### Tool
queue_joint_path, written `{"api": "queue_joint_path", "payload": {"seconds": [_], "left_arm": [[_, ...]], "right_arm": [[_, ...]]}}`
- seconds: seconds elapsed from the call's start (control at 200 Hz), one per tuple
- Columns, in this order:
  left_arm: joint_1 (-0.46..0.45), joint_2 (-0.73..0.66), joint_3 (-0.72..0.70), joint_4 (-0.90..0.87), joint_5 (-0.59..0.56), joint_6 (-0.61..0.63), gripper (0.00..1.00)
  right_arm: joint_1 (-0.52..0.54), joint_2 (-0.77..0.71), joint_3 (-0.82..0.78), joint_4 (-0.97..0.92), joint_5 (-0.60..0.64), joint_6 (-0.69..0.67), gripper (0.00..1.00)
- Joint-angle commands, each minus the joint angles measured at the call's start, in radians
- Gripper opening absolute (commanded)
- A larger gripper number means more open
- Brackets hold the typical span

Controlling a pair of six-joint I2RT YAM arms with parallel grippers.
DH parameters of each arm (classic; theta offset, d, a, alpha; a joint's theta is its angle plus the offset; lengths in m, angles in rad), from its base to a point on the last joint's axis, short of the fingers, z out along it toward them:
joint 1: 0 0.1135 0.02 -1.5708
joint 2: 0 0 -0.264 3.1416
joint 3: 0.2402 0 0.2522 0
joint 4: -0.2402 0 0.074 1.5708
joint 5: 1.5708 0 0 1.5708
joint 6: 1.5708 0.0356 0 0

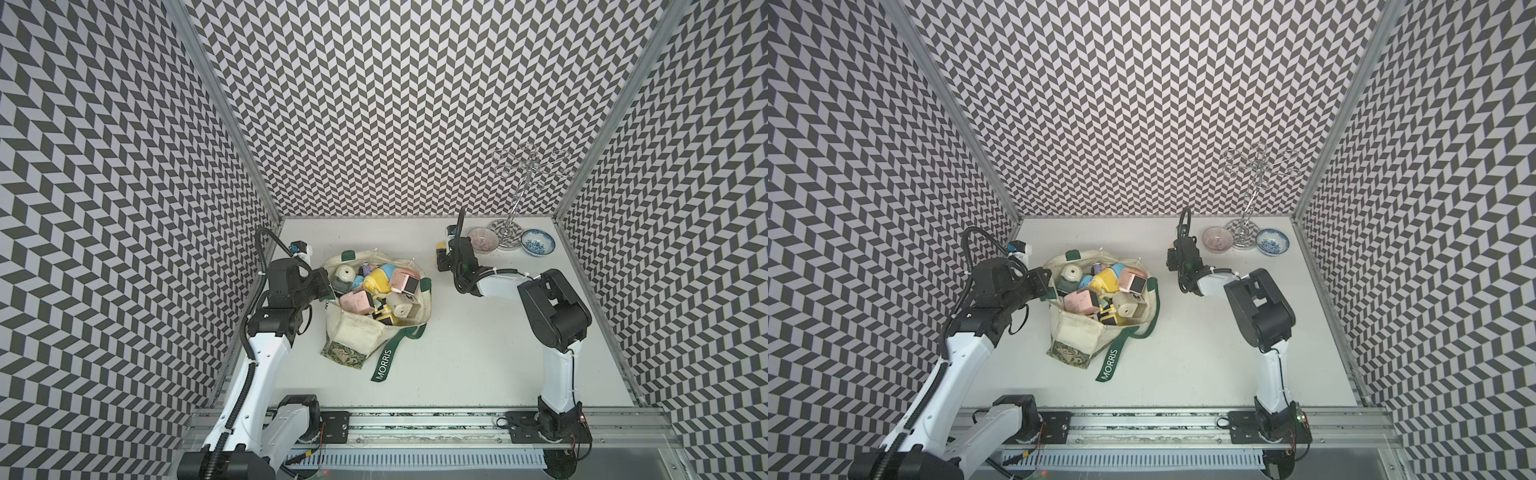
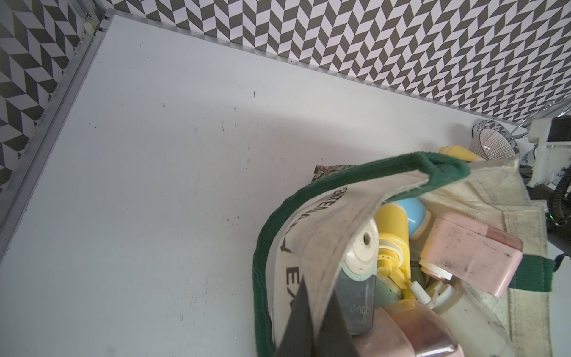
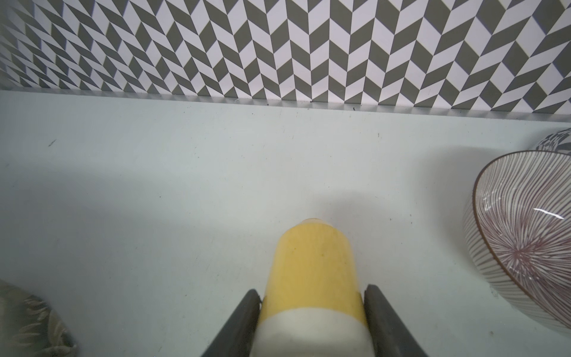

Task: Take out the pencil sharpeners from the tote bags
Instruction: Place the pencil sharpener at the center of the board.

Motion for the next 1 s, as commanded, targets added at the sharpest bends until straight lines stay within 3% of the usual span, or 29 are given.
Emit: {"api": "queue_joint_path", "payload": {"seconds": [0.0, 0.566, 0.996], "left_arm": [[-0.004, -0.028, 0.003, 0.034, -0.002, 0.014, 0.00], [-0.013, -0.032, 0.003, 0.032, -0.008, 0.018, 0.00], [-0.019, -0.034, 0.003, 0.030, -0.013, 0.019, 0.00]], "right_arm": [[0.000, 0.012, 0.017, 0.047, 0.002, -0.002, 0.21], [0.043, -0.012, -0.039, 0.064, 0.046, 0.000, 0.36], [0.052, -0.036, -0.054, 0.024, 0.022, 0.043, 0.56]]}}
